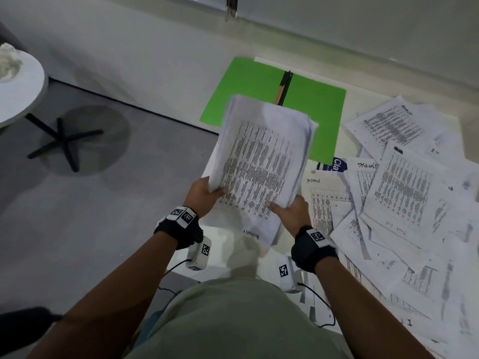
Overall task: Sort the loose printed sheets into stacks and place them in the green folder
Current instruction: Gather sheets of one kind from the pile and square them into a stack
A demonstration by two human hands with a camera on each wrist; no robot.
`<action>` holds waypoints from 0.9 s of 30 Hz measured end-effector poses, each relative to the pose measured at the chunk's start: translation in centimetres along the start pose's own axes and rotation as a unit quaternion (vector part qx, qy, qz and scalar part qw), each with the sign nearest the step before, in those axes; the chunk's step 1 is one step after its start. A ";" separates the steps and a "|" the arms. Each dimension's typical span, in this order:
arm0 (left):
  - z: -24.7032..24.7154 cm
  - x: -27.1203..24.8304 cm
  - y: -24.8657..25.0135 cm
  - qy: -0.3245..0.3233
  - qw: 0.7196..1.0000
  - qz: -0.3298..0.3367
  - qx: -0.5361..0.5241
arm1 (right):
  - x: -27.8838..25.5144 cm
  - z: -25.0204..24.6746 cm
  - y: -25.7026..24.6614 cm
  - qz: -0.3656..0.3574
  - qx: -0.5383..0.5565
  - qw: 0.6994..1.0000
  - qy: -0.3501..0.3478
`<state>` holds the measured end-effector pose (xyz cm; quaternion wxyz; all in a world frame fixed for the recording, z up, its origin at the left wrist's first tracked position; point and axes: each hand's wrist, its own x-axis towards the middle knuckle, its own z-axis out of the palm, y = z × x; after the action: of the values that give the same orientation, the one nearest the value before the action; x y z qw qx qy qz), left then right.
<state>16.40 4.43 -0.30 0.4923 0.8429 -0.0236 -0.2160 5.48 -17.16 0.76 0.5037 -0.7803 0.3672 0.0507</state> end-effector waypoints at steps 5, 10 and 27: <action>0.0 0.6 -1.8 -0.041 0.988 -0.058 0.137 | 0.1 2.5 1.6 0.113 -0.012 0.991 -0.073; 0.8 0.2 -5.5 -0.063 0.972 -0.171 0.150 | -0.9 6.1 2.9 0.219 -0.067 0.967 -0.114; 0.3 7.7 -0.7 -0.058 0.952 -0.180 0.240 | 4.6 5.7 1.1 0.163 -0.090 0.982 0.020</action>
<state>23.16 2.64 -3.67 0.2261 0.9124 0.0491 -0.3376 9.82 -15.08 -4.92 0.4087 -0.7534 0.4931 0.1492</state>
